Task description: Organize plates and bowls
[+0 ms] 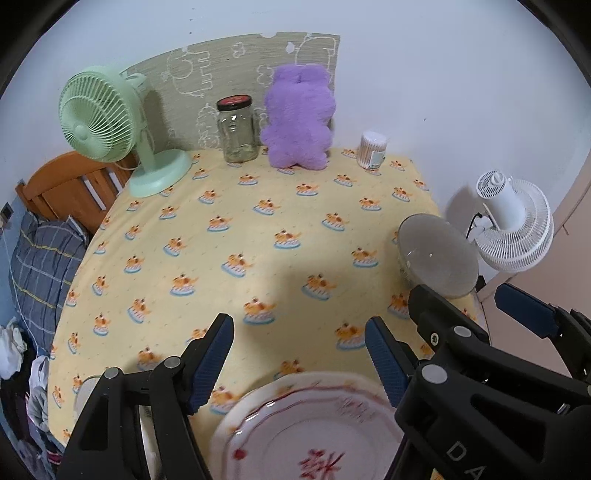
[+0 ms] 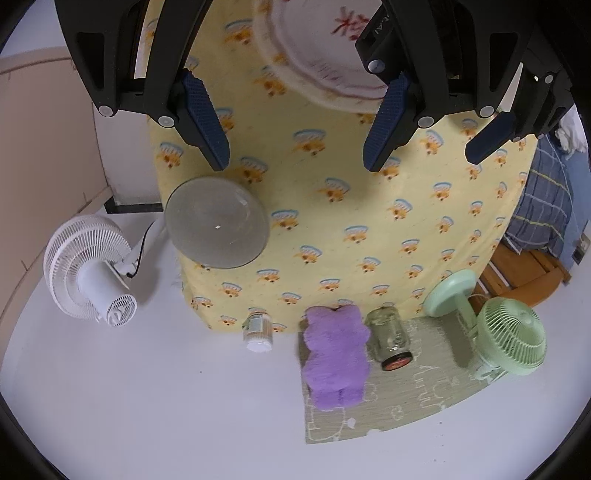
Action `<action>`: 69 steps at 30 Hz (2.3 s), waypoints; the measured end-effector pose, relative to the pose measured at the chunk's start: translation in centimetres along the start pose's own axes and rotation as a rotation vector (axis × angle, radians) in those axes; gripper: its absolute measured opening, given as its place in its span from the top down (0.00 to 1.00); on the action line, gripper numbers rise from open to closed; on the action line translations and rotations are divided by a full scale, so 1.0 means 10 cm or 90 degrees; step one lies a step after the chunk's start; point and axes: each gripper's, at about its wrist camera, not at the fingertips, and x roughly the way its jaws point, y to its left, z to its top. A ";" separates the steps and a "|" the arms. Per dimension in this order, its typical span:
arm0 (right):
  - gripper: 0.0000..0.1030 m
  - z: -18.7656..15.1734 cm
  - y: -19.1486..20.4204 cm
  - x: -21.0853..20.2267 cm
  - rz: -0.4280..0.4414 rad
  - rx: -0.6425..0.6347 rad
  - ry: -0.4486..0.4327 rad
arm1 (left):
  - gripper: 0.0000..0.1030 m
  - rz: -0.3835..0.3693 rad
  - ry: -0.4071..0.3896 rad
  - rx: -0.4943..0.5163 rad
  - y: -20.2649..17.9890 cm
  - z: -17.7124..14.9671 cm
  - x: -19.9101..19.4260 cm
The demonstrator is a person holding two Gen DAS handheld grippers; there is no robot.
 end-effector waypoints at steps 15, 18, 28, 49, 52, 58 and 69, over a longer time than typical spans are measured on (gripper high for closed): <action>0.24 0.44 -0.78 0.51 0.002 0.007 0.006 | 0.28 -0.004 0.010 0.004 -0.70 0.42 0.58; 0.25 0.52 -0.91 0.65 0.001 0.019 0.010 | 0.28 0.000 0.012 0.016 -0.82 0.50 0.71; 0.28 0.69 -1.25 1.08 -0.022 0.044 0.022 | 0.32 -0.008 0.027 0.045 -1.12 0.65 1.16; 0.75 0.57 -1.43 1.62 -0.023 0.073 0.094 | 0.79 0.007 0.085 0.062 -1.23 0.57 1.62; 0.75 0.57 -1.43 1.63 -0.026 0.071 0.094 | 0.80 0.009 0.089 0.063 -1.22 0.58 1.63; 0.75 0.57 -1.43 1.61 -0.028 0.080 0.106 | 0.80 0.008 0.095 0.065 -1.21 0.57 1.59; 0.75 0.51 -1.34 1.31 -0.030 0.082 0.092 | 0.80 0.003 0.075 0.065 -1.13 0.52 1.28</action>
